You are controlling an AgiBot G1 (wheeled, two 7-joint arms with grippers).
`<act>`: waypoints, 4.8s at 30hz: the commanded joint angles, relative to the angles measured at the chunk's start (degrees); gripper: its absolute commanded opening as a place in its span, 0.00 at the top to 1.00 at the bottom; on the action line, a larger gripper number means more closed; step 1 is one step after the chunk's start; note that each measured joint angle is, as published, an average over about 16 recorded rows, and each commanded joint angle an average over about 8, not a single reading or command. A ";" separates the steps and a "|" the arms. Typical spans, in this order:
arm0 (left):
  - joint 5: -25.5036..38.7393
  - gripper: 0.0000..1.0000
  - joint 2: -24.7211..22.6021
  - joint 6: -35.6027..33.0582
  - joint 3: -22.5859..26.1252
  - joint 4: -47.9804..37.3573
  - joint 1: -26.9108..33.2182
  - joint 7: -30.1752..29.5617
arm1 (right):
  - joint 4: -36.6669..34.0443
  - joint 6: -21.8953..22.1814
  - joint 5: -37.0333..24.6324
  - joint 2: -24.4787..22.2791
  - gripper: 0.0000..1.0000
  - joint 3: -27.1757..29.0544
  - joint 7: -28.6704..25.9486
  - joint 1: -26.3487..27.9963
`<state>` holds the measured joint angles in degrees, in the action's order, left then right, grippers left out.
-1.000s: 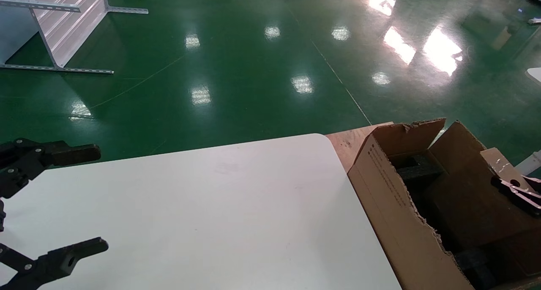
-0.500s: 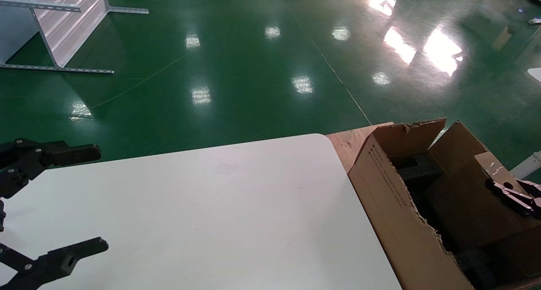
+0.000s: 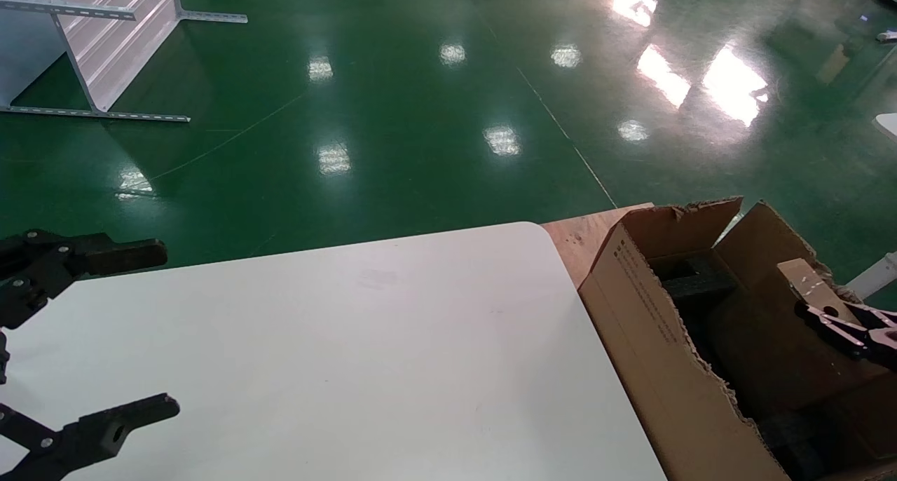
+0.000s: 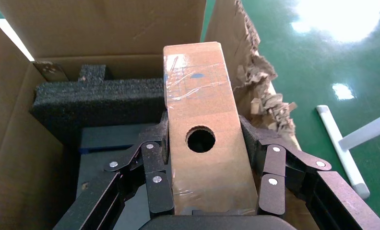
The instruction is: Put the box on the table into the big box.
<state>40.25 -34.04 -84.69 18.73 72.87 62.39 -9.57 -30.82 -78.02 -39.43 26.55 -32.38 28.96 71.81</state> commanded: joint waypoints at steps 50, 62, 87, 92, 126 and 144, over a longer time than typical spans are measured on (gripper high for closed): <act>-0.03 0.00 0.01 0.03 0.02 -0.01 -0.01 0.02 | 4.40 4.44 -0.50 0.89 0.00 1.33 -3.50 -5.14; -0.04 0.00 0.01 0.02 0.04 -0.04 0.00 0.03 | 6.56 -1.58 -0.18 -0.30 0.00 1.26 -3.75 -0.95; -0.05 0.00 0.03 0.03 0.05 -0.06 0.00 0.04 | 5.44 -8.05 0.83 0.90 0.00 -0.50 2.12 9.65; -0.06 0.00 0.03 0.03 0.05 -0.07 0.01 0.05 | 11.05 -8.04 0.65 1.33 0.00 0.45 -0.25 8.54; -0.09 0.00 0.04 0.04 0.10 -0.09 0.02 0.07 | 67.78 -7.82 -1.22 5.67 0.00 10.12 -24.23 -2.88; -0.11 0.00 0.05 0.05 0.12 -0.09 0.03 0.09 | 97.65 -7.70 -2.21 7.95 0.00 15.21 -36.86 -8.89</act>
<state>40.14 -33.99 -84.64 18.85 72.79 62.41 -9.48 66.26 -85.73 -41.61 34.45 -17.28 -7.61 63.05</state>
